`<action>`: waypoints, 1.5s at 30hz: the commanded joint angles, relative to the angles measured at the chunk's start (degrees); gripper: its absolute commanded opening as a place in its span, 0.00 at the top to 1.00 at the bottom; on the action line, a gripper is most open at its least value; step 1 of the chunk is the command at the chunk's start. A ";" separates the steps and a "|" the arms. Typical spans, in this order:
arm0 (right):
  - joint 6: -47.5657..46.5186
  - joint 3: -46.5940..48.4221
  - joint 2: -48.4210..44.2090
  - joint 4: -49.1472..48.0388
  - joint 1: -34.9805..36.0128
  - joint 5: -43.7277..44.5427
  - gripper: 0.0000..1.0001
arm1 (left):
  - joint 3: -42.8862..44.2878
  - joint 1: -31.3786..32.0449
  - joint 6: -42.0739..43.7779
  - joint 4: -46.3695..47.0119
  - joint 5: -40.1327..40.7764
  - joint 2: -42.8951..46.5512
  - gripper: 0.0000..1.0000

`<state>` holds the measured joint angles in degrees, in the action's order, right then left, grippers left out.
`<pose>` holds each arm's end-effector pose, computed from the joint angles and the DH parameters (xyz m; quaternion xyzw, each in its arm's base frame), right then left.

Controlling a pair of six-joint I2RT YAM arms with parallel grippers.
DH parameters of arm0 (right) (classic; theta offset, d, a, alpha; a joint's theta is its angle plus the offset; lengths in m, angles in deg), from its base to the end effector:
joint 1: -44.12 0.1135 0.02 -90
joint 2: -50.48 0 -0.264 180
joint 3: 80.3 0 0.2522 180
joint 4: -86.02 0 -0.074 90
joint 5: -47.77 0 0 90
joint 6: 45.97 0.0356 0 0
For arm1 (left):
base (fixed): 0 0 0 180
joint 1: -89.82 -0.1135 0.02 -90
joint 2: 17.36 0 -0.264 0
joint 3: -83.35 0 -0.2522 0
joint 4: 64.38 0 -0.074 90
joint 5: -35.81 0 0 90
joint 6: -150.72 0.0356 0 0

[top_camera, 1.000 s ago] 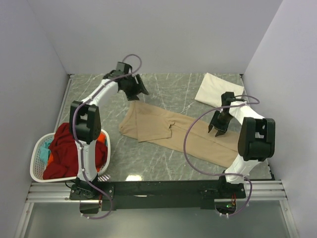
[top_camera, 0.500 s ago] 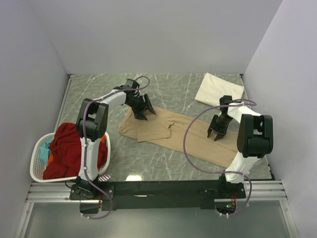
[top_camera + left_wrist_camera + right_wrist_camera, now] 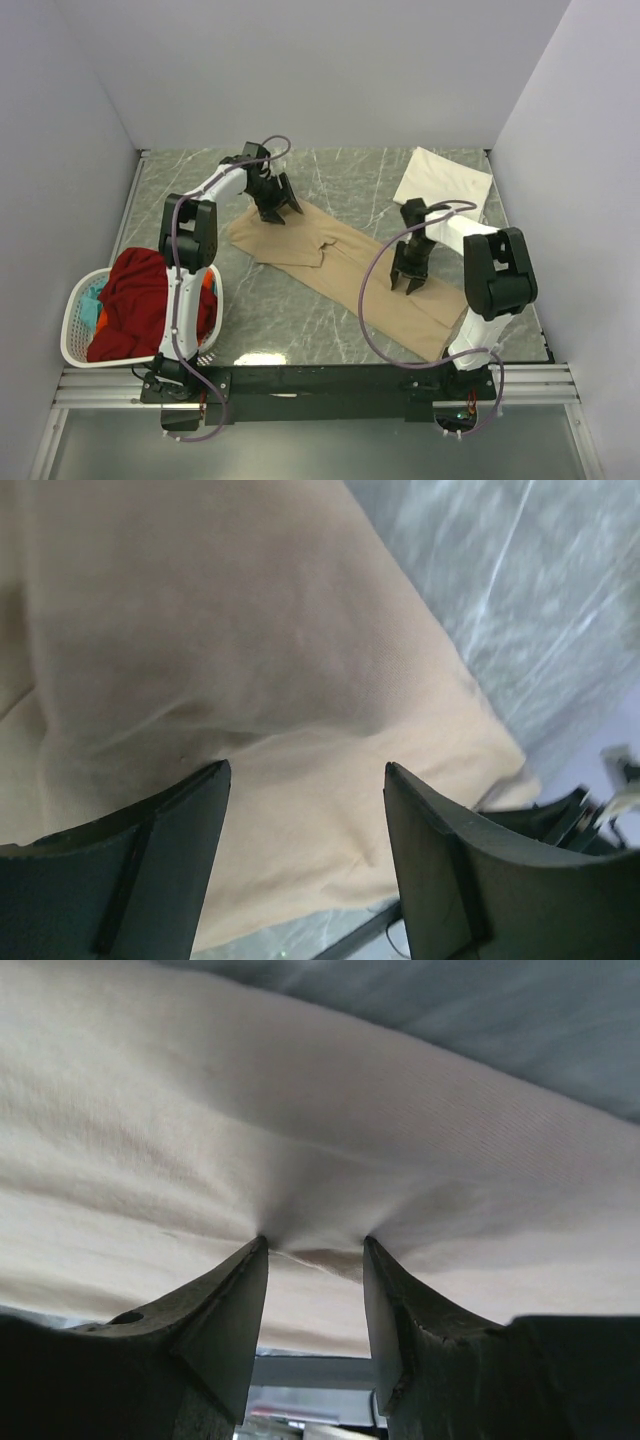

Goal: Fold and stack the t-shirts
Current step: Fold the tshirt

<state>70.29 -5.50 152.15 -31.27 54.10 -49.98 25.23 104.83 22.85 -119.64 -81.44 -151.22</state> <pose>0.2938 0.0566 0.1488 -0.1410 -0.9877 -0.0654 0.0175 0.4695 -0.1428 0.1541 -0.1432 0.9431 -0.2922 0.0689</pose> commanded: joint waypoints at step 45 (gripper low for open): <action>14.17 -8.74 -2.79 -8.61 22.98 -1.39 0.50 | -8.63 2.49 5.96 6.60 18.10 5.02 0.24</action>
<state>82.99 -11.19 147.25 -35.75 75.48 -50.22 15.94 107.16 27.05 -113.04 -65.02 -143.66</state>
